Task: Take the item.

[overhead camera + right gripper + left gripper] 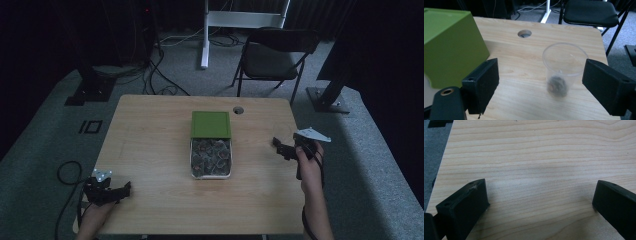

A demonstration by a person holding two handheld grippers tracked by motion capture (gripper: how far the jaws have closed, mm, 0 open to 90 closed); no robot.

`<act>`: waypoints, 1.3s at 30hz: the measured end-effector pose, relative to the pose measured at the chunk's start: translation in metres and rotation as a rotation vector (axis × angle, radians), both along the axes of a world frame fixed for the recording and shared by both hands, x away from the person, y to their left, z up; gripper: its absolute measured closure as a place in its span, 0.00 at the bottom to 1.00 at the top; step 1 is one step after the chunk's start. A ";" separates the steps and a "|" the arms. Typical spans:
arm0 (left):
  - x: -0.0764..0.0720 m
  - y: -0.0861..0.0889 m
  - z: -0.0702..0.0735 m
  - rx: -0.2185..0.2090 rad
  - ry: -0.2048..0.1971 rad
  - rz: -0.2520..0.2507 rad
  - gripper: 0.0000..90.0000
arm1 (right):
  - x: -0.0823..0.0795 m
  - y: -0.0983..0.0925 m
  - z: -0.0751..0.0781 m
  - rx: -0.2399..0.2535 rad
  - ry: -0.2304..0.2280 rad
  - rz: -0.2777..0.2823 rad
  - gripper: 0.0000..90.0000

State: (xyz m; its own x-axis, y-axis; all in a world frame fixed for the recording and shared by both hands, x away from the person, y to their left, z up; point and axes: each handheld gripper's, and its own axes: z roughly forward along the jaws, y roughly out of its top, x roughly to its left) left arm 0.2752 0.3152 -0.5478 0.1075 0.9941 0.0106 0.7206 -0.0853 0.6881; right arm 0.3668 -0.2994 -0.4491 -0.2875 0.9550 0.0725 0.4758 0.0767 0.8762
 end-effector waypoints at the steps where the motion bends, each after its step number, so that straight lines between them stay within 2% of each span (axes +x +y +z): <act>1: 0.000 0.000 0.000 0.000 0.000 0.000 0.01 | -0.001 -0.001 -0.002 0.000 0.005 0.000 0.16; 17: 0.000 0.000 0.000 0.000 0.000 0.000 0.01 | -0.028 -0.011 -0.030 -0.001 0.033 0.003 0.16; 20: 0.000 0.000 0.000 0.000 0.000 0.000 0.01 | -0.031 -0.012 -0.038 0.001 0.048 0.018 0.16; 32: 0.000 0.000 0.000 0.000 0.000 0.000 0.01 | -0.045 -0.017 -0.067 -0.002 0.098 0.014 0.16; 39: 0.000 0.000 0.000 0.000 0.000 0.000 0.01 | -0.052 -0.017 -0.079 0.006 0.123 0.028 0.16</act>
State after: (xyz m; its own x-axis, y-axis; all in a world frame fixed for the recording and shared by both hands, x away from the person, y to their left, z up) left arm 0.2752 0.3152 -0.5478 0.1074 0.9942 0.0103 0.7206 -0.0850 0.6882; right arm 0.3146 -0.3161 -0.5280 -0.3029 0.9461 0.1143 0.5772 0.0867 0.8120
